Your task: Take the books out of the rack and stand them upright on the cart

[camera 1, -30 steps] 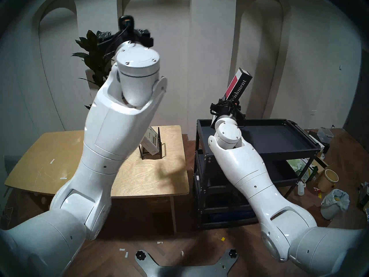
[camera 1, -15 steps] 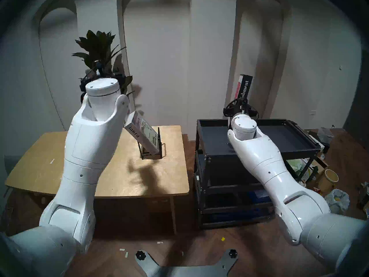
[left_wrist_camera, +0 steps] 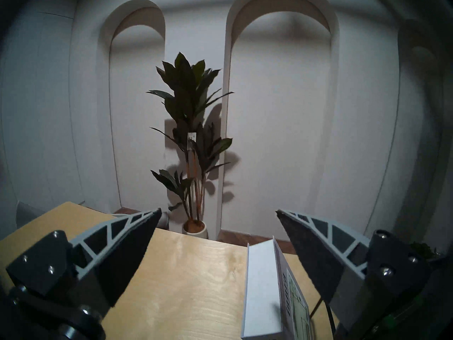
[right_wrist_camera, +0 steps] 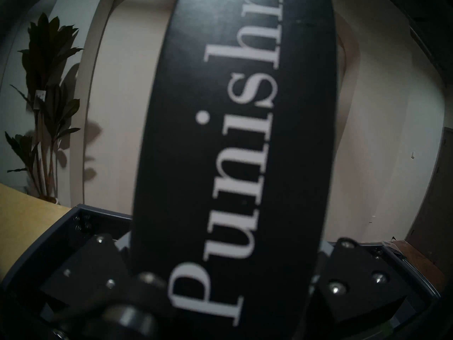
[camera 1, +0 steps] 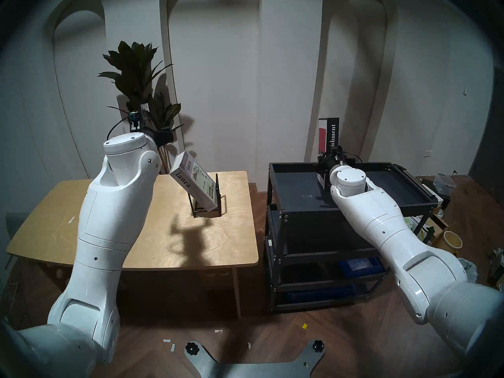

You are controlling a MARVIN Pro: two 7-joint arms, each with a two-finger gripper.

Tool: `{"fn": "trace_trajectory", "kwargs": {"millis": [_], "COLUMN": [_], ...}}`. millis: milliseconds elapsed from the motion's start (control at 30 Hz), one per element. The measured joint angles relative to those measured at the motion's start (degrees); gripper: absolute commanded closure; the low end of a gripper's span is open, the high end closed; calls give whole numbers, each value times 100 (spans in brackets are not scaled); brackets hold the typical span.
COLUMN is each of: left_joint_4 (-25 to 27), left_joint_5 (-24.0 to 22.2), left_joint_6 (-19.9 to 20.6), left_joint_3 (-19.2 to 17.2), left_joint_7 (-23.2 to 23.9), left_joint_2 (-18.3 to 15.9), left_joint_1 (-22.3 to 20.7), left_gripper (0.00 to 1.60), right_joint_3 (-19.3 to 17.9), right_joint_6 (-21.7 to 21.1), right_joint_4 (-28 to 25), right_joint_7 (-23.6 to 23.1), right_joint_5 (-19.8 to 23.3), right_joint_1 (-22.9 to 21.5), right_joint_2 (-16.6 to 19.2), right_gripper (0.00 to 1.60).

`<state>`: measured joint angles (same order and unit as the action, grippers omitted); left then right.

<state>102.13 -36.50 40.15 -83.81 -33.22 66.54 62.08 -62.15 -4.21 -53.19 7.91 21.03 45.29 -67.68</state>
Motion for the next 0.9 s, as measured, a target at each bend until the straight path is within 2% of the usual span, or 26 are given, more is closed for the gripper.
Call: {"fn": "trace_trajectory", "kwargs": {"millis": [400,700,900], "left_joint_4": [139,179,182], "left_joint_5": [-238,-276,-220], "left_joint_6": [-59,-165,-235], "left_joint_3": [-86,-90,13], "left_joint_7": [554,787,887], "left_joint_2": [-262,-407,-446], "left_joint_1": [312,511,536], "left_gripper": [0,0,0], "right_joint_3": [98,-170,-398], "right_joint_6": [915,1607,2106], "right_joint_4": [607,1229,1703], "right_joint_7": [-1266,-2179,-2573], "right_joint_5": [353,693,867], "right_joint_1": [-122,-118,-112], "right_joint_2": [247,274,168], "right_gripper": [160,160,160]}}
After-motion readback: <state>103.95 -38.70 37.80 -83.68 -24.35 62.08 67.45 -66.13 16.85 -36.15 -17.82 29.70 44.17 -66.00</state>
